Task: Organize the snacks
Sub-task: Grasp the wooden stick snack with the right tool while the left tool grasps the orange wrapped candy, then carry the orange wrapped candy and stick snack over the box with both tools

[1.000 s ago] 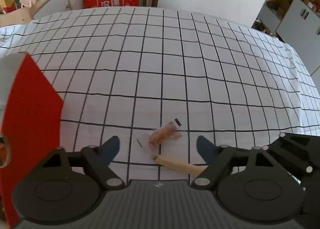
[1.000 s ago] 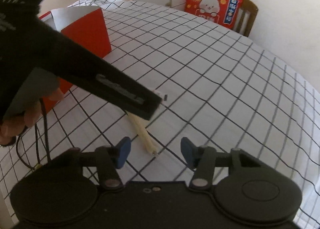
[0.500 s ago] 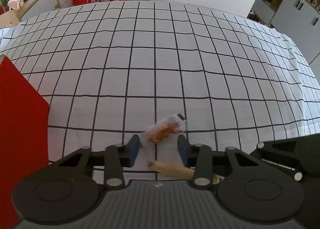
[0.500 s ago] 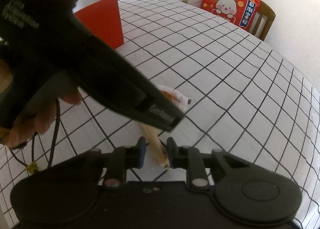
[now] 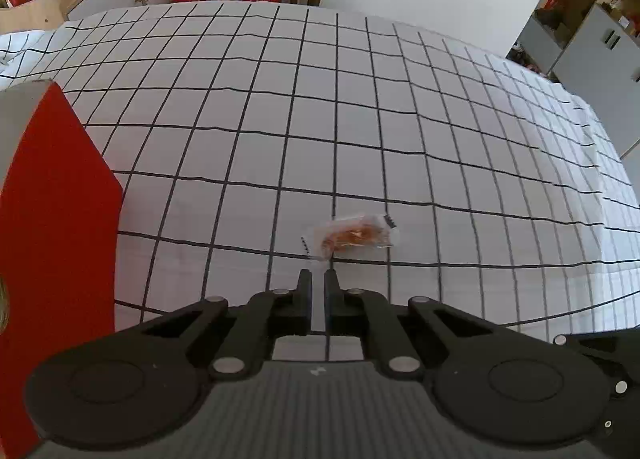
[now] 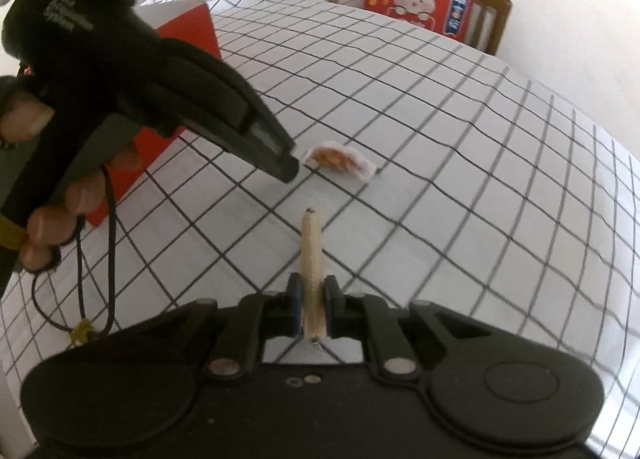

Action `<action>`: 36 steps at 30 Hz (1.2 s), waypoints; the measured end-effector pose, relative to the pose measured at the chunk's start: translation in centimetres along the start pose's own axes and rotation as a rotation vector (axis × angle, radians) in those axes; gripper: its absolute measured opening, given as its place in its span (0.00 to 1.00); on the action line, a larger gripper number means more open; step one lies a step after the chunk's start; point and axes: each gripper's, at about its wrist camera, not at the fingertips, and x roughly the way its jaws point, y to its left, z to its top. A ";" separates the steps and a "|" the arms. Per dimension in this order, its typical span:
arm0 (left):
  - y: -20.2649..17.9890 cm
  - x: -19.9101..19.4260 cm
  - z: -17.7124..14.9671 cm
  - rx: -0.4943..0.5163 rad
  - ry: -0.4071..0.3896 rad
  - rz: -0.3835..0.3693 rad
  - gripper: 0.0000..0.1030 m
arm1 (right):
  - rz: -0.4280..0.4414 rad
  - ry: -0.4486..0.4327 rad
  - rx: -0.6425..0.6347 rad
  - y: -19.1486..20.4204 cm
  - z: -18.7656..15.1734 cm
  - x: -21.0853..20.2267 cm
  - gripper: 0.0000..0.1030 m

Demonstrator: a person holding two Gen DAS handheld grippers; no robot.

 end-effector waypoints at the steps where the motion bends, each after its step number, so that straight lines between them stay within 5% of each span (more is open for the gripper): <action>1: 0.0 -0.2 0.1 -0.001 -0.002 -0.005 0.06 | 0.000 -0.002 0.019 -0.3 -0.3 -0.3 0.08; 6: 0.0 -0.4 0.7 -0.056 0.008 -0.052 0.09 | 0.003 -0.021 0.110 -1.8 -1.4 -2.1 0.08; 8: -0.1 -0.6 0.9 -0.096 0.015 -0.069 0.19 | 0.003 -0.034 0.137 -2.5 -1.8 -2.9 0.08; 10: -0.2 -0.5 1.3 -0.130 0.015 -0.087 0.44 | 0.012 -0.042 0.171 -3.6 -1.9 -3.4 0.08; 12: -0.6 -0.7 1.4 -0.174 0.007 -0.088 0.60 | 0.007 -0.051 0.193 -4.2 -2.0 -3.7 0.08; 13: -0.6 -0.7 1.6 -0.194 0.002 -0.088 0.60 | 0.005 -0.056 0.203 -4.5 -1.9 -3.7 0.08; 20: -0.7 0.8 3.7 -0.360 0.022 -0.022 0.61 | -0.007 -0.071 0.251 -6.3 -2.4 -4.3 0.09; 30: -4.1 2.6 4.3 -0.290 0.016 0.087 0.59 | -0.003 -0.066 0.266 -7.5 -3.0 -4.0 0.08; 36: -6.6 2.5 3.8 -0.201 -0.006 0.187 0.33 | 0.004 -0.067 0.269 -7.8 -3.2 -4.1 0.09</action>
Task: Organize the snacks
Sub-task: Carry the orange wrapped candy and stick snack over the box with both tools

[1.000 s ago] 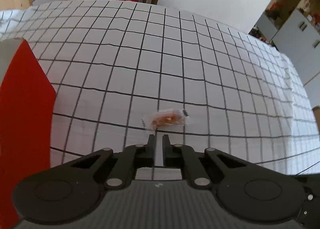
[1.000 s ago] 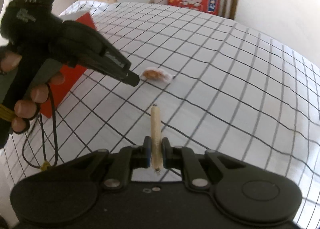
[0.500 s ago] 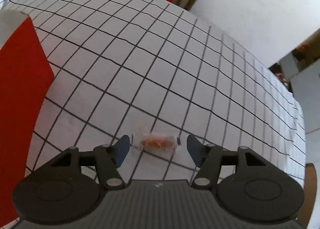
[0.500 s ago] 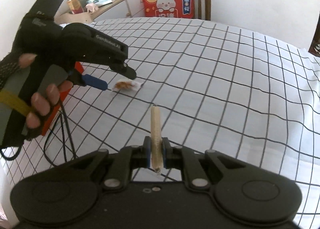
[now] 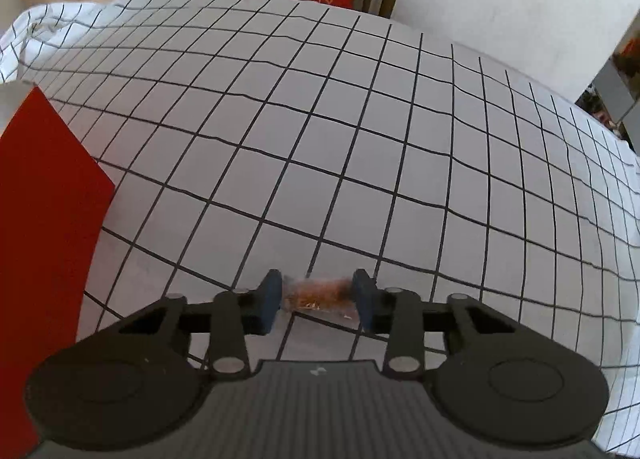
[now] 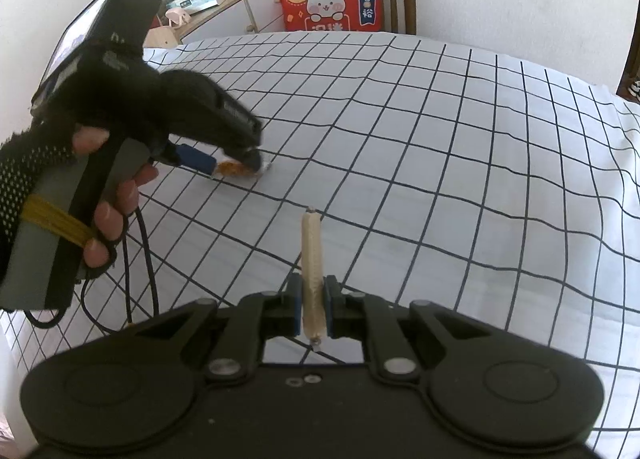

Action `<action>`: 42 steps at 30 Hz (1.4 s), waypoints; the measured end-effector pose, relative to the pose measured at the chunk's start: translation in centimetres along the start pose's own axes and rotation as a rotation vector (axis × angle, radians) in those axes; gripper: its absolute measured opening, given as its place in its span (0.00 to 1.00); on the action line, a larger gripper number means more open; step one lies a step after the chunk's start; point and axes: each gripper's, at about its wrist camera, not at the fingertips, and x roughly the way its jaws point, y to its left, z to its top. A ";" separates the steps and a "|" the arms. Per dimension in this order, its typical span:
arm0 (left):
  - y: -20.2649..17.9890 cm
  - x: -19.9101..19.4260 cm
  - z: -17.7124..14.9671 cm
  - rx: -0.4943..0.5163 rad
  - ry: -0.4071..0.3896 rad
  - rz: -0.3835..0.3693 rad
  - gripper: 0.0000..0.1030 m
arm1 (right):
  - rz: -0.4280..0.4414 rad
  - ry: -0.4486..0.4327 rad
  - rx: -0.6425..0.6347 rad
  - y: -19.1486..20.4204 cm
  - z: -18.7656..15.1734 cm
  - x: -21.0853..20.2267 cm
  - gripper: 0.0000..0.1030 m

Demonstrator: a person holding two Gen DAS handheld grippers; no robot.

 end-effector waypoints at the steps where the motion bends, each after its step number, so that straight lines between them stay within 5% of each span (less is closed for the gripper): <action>1: -0.1 0.0 -0.1 -0.001 -0.003 -0.005 0.30 | -0.002 -0.001 0.000 0.0 -0.1 -0.1 0.09; 10: 3.2 -1.8 -1.0 -0.049 0.010 -0.069 0.29 | -0.005 -0.012 0.003 0.7 -0.2 -1.1 0.08; 23: 7.9 -10.9 -4.5 -0.086 -0.012 -0.190 0.29 | 0.022 -0.045 -0.005 5.0 0.6 -5.6 0.09; 42: 19.6 -20.9 -9.1 -0.080 -0.163 -0.136 0.29 | 0.138 -0.120 -0.143 17.7 2.7 -8.2 0.09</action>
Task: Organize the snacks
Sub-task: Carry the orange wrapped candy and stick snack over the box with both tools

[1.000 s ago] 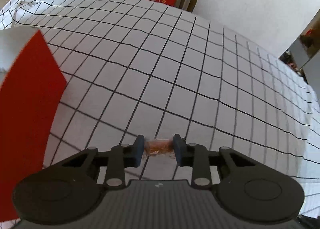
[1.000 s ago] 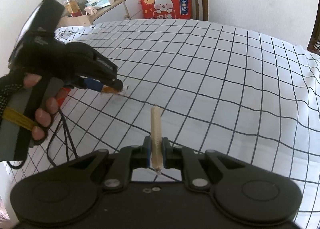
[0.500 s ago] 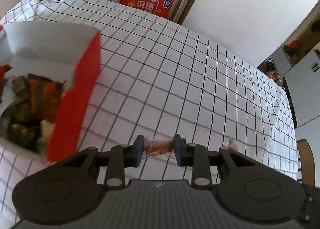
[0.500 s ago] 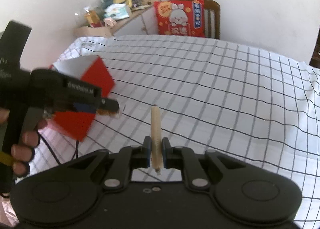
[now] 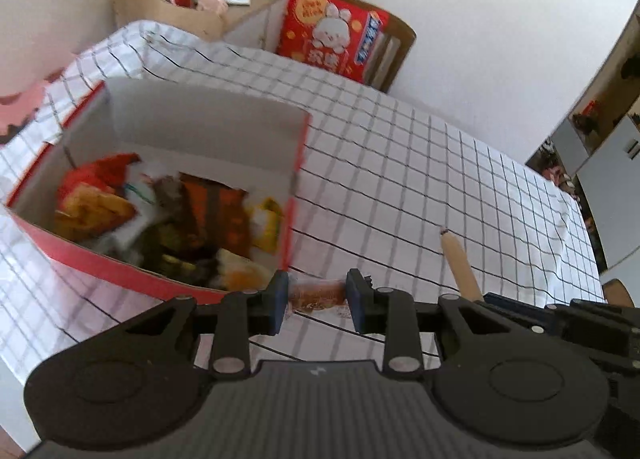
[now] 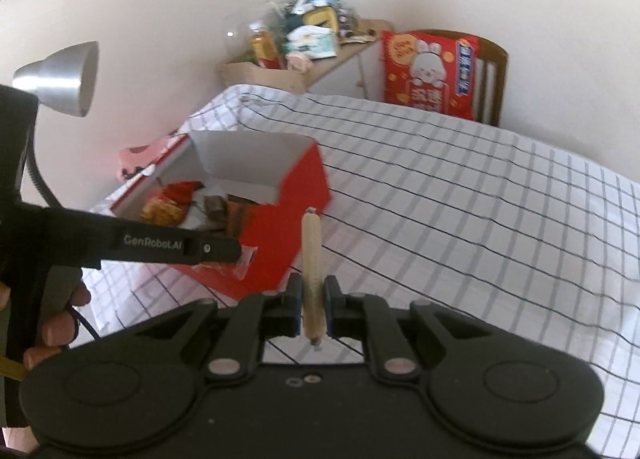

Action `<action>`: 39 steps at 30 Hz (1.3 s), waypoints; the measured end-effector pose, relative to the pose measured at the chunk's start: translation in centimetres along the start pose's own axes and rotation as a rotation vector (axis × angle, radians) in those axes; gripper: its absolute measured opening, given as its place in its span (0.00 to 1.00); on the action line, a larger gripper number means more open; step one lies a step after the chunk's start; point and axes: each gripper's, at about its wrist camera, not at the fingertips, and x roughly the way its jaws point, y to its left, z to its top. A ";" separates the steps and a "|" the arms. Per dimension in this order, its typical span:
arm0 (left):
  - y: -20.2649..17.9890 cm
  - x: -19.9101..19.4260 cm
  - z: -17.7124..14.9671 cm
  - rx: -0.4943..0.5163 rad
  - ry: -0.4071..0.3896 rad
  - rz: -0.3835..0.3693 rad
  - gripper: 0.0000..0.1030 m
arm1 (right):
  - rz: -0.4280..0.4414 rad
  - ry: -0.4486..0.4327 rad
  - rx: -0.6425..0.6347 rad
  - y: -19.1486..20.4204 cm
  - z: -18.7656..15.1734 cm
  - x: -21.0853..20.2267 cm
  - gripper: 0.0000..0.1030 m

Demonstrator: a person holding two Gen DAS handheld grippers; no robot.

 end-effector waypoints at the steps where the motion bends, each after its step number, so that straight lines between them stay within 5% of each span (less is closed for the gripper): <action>1: 0.7 -0.4 0.2 -0.003 -0.009 0.006 0.29 | 0.006 -0.004 -0.007 0.8 0.3 0.2 0.09; 14: 8.8 -2.2 3.4 -0.034 -0.082 0.070 0.30 | 0.065 -0.017 -0.053 7.5 3.8 5.1 0.03; 18: 10.7 -2.4 4.2 -0.042 -0.094 0.073 0.30 | 0.068 0.007 -0.069 7.7 4.3 6.3 0.10; 30: 11.5 -1.3 0.7 -0.058 -0.073 0.099 0.30 | -0.037 0.268 -0.019 4.4 -3.6 10.7 0.38; 39: 11.3 -0.3 -2.0 -0.076 -0.016 0.104 0.30 | -0.103 0.380 -0.147 5.9 -7.7 14.1 0.32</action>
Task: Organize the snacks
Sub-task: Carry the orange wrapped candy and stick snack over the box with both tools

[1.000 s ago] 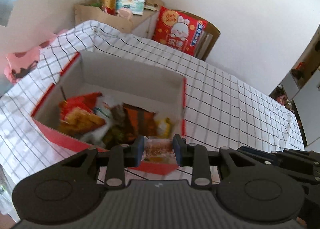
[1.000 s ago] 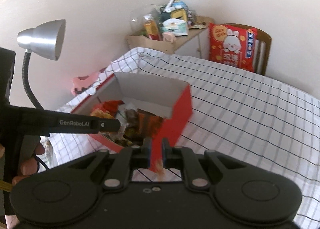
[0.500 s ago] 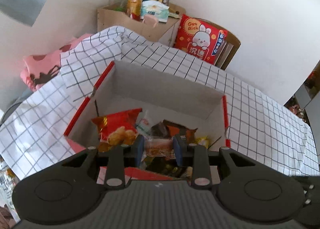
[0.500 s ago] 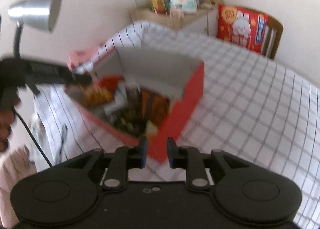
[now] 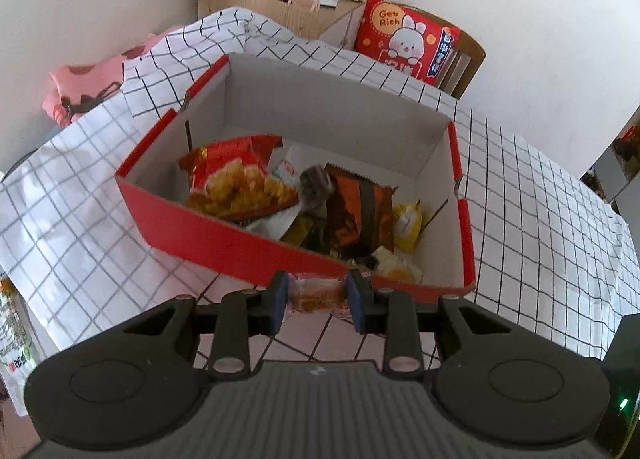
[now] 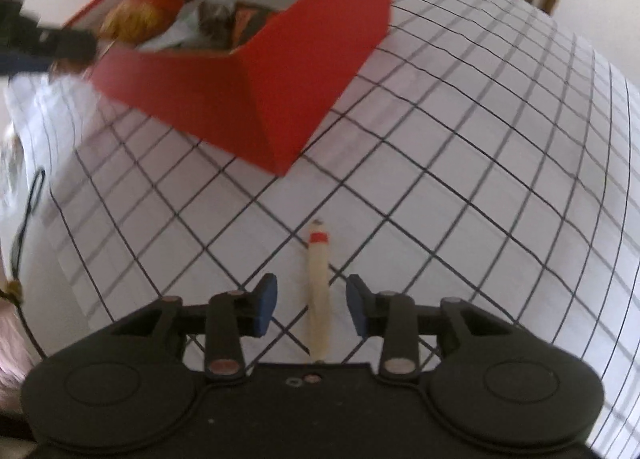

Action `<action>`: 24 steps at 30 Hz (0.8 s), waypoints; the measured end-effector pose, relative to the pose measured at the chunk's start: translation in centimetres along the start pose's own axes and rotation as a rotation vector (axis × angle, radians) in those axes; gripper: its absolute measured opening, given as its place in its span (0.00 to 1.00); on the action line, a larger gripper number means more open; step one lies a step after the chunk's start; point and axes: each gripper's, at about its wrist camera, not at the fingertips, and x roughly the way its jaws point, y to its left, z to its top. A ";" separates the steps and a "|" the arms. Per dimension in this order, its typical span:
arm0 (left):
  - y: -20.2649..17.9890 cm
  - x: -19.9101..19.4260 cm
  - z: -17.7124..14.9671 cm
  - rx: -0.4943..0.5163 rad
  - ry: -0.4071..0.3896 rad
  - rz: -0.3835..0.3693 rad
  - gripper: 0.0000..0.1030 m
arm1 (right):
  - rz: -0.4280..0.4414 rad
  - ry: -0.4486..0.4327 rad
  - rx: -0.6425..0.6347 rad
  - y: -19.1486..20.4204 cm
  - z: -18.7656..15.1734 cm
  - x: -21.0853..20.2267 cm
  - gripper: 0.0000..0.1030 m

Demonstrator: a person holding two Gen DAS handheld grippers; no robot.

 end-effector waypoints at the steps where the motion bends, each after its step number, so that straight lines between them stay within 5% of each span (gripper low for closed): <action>1: 0.0 0.0 0.0 -0.003 0.002 0.003 0.30 | -0.014 0.005 -0.026 0.5 -0.1 0.2 0.31; 8: 0.3 0.1 -0.4 -0.013 0.010 0.001 0.30 | -0.043 -0.002 -0.057 0.8 0.1 0.4 0.09; 15: 0.1 0.2 -0.5 -0.015 0.019 -0.008 0.30 | -0.029 -0.010 -0.022 0.4 0.0 -0.1 0.08; 24: -0.1 -0.9 0.5 -0.023 -0.019 -0.033 0.30 | -0.013 -0.146 0.018 0.1 2.2 -6.2 0.08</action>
